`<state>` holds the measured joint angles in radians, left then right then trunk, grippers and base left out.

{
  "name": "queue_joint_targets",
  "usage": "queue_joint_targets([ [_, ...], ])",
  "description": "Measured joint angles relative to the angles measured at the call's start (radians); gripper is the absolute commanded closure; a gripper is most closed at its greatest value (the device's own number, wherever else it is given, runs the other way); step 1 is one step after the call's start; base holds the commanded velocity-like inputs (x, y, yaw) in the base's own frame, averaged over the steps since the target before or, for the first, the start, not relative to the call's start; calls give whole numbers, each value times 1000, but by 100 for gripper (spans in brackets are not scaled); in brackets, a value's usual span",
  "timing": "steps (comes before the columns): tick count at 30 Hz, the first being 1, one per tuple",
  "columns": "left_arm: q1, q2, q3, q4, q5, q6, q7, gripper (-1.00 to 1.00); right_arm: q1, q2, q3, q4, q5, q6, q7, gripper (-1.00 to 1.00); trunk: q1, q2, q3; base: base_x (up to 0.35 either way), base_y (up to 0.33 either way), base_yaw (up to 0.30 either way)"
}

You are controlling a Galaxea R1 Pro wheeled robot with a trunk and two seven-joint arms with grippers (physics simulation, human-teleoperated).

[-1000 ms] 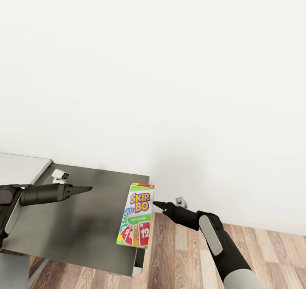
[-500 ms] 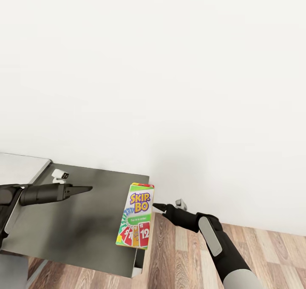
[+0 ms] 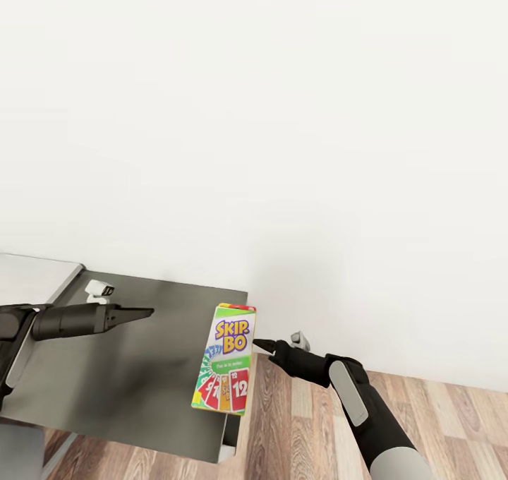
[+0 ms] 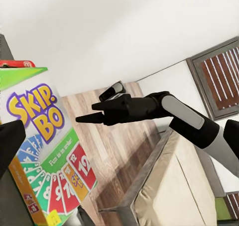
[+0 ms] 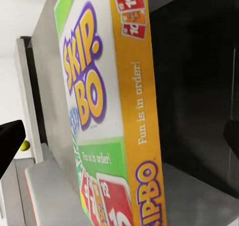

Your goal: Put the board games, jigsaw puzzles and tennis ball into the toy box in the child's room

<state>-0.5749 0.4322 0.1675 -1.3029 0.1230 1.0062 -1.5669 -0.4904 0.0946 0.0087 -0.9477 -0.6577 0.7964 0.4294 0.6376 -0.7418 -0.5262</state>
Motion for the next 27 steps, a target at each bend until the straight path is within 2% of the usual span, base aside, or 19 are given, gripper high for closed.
queue_joint_targets([
  [3, 0, 0, 0, 0, 0, 0, 0, -100, 0, 0, 1, 0, 0, 0, 0, -100, 12, -21, -9, 0, 0, 0],
  [21, 0, 0, -1, -1, 0, 2, 0, -100, -1, 0, 2, 0, 0, 0, 1, -100, 12, -21, -10, 0, 1, 0],
  [27, 0, 0, 0, -1, 0, 2, 0, -100, -1, 0, 2, 0, 0, -1, 1, -100, 12, -21, -10, 0, 129, 0],
])
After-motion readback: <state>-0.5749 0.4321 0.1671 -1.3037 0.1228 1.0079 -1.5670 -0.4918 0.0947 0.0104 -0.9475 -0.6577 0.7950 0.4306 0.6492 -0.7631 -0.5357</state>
